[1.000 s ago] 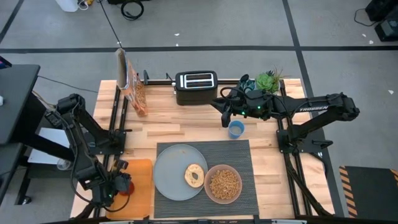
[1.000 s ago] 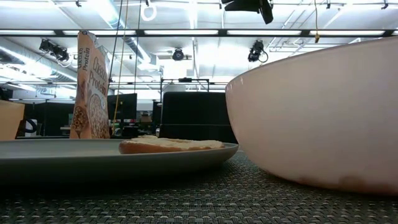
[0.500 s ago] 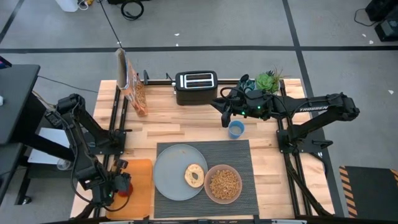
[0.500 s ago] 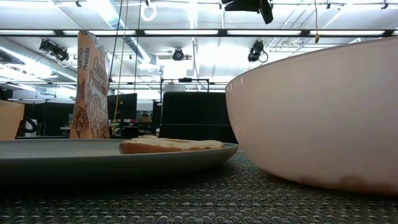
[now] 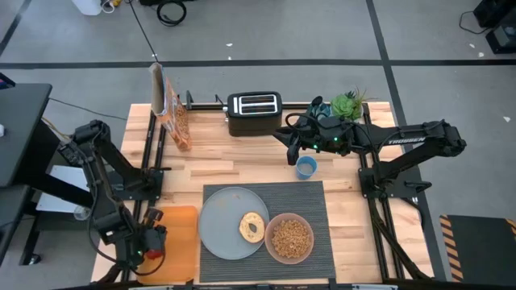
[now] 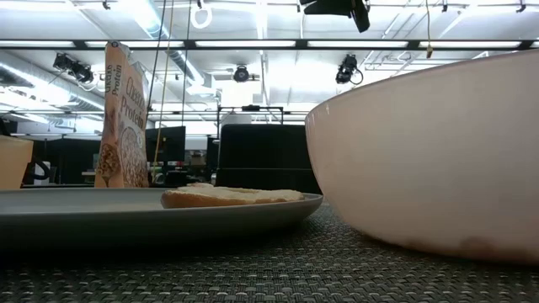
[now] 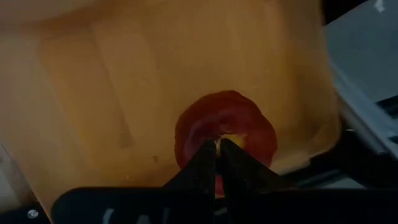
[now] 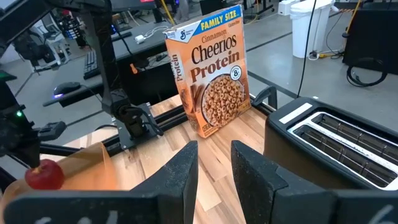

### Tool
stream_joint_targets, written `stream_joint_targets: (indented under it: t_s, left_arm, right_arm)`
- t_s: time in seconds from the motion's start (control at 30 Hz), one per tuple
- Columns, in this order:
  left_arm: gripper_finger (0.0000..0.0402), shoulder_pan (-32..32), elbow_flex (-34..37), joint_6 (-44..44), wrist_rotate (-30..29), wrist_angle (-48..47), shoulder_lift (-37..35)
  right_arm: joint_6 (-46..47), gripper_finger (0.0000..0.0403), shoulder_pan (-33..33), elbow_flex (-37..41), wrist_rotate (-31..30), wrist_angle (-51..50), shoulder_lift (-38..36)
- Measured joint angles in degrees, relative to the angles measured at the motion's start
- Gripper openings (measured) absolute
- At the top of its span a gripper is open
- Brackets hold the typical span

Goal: Arrange a breakfast setting
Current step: Put the red apple on the gray plate

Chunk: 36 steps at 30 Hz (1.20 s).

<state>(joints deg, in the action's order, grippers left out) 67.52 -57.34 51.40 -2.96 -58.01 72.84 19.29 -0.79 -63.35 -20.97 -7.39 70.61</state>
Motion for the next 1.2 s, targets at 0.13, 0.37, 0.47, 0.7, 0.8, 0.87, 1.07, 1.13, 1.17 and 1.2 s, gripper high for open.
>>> stream_joint_targets:
  t_s: [0.13, 0.37, 0.47, 0.7, 0.8, 0.87, 1.07, 1.13, 1.17, 1.2]
  left_arm:
    - [0.0014, -1.0, -3.0, 0.0, 0.2, -2.3, -1.0]
    - [0.0005, -6.4, -9.5, -0.2, -2.2, -6.7, -1.7]
    - [0.0005, -8.8, -12.1, -2.3, -5.0, -7.1, -1.8]
    - [0.0012, -13.1, -12.4, -3.8, -3.5, -6.9, -1.8]
    - [0.0031, -14.7, -9.7, 5.7, -2.3, -7.1, -1.6]
    - [0.0047, -16.6, -6.8, 14.6, 0.3, -7.0, -1.6]
    - [0.013, -19.3, 0.9, 34.1, 7.0, -3.9, -1.7]
    - [0.0167, -20.3, 2.5, 37.4, 8.0, -2.9, -1.7]
    - [0.0184, -20.7, 3.0, 38.3, 8.1, -2.6, -1.7]
    - [0.0202, -21.1, 3.5, 39.3, 8.0, -2.4, -1.7]
  right_arm:
    - [0.0, 0.0103, 0.0, 0.0, 0.0, 0.0, 0.0]
    - [0.0, 0.0103, 0.0, 0.0, -0.2, 0.3, 0.3]
    - [0.0, 0.0103, -0.1, 0.0, -0.1, 1.5, 0.6]
    - [-0.5, 0.0103, -0.2, 0.0, 0.2, 1.4, 0.6]
    - [-1.1, 0.0103, -0.2, 0.0, 1.0, 1.1, 0.6]
    - [-1.1, 0.0103, -0.3, 0.0, 1.1, 0.9, 0.6]
    - [-1.4, 0.0103, -0.6, 0.0, 1.1, 0.7, 0.6]
    - [-1.4, 0.0103, -0.6, 0.0, 1.1, 0.7, 0.6]
    - [-1.5, 0.0103, -0.6, 0.0, 1.1, 0.7, 0.6]
    - [-1.5, 0.0103, -0.6, 0.0, 1.1, 0.7, 0.6]
